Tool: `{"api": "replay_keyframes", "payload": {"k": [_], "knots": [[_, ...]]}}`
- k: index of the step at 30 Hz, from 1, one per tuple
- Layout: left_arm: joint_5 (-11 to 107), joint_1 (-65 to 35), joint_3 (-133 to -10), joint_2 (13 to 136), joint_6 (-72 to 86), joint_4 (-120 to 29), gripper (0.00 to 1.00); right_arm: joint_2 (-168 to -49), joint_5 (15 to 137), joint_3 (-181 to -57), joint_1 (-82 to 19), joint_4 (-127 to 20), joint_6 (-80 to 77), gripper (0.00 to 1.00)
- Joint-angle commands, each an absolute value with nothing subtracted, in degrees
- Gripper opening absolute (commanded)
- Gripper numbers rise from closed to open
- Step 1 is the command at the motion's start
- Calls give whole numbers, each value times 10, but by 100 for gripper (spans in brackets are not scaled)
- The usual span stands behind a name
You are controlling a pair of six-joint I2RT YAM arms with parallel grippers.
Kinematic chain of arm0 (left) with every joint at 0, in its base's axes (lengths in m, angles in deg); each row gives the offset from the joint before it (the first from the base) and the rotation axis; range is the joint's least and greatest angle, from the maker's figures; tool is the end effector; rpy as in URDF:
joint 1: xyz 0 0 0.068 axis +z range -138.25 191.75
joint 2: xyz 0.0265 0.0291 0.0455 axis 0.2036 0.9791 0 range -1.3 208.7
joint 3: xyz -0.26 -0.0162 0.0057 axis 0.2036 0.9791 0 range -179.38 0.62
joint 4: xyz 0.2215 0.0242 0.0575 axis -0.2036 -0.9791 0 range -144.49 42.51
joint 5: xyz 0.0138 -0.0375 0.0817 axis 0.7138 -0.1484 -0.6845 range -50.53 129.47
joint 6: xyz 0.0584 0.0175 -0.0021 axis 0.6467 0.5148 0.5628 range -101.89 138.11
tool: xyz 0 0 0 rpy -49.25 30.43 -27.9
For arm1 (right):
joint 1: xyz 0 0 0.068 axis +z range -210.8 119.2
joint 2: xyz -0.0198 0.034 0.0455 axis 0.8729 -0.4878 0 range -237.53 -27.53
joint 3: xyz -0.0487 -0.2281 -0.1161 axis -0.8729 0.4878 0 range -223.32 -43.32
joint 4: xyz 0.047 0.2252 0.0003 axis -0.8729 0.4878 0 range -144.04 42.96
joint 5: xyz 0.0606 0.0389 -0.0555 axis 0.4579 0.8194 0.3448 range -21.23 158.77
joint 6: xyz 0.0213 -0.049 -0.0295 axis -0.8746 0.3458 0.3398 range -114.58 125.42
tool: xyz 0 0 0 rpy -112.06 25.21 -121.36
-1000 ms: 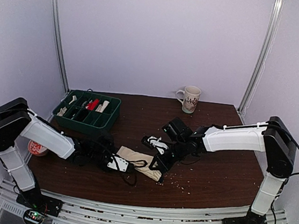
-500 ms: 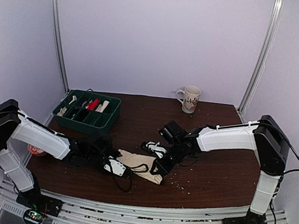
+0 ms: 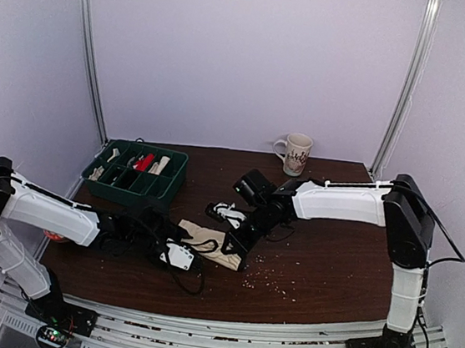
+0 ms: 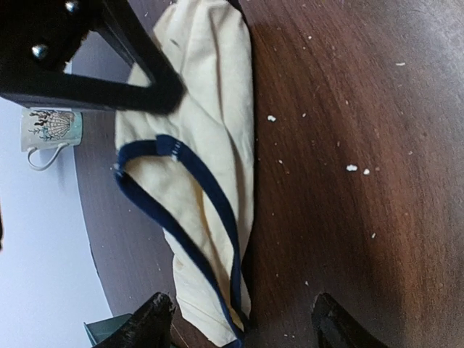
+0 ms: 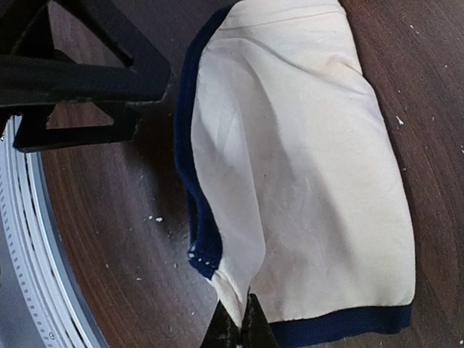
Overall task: Roll the underwear
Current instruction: Pick up the underwear from the center of the board.
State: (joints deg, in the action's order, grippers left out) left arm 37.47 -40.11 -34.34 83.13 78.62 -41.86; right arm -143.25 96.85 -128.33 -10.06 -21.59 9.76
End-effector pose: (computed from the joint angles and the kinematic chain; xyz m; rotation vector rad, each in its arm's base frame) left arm 0.1648 -0.2072 0.1592 1.9330 1.3157 0.1158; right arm 0.2319 0.3178 0.1817 -1.4257 2.3771 0.8960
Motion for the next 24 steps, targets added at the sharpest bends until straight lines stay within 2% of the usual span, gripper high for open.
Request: {"api": "replay_keyframes", "payload": {"k": [1, 6, 11, 16, 24], "knots": [[387, -401, -341, 833, 764, -389, 67, -1475, 958, -1324, -108, -172, 124, 0], [381, -400, -346, 843, 752, -374, 66, -1516, 977, -1364, -127, -155, 135, 0], [422, -378, -385, 857, 686, -382, 77, -1504, 1002, -1343, -129, -171, 142, 0], [493, -367, -416, 872, 666, -417, 78, -1471, 1008, -1304, -129, -202, 141, 0], [519, -369, -452, 924, 663, -442, 79, -1480, 1023, -1309, -129, -213, 143, 0]]}}
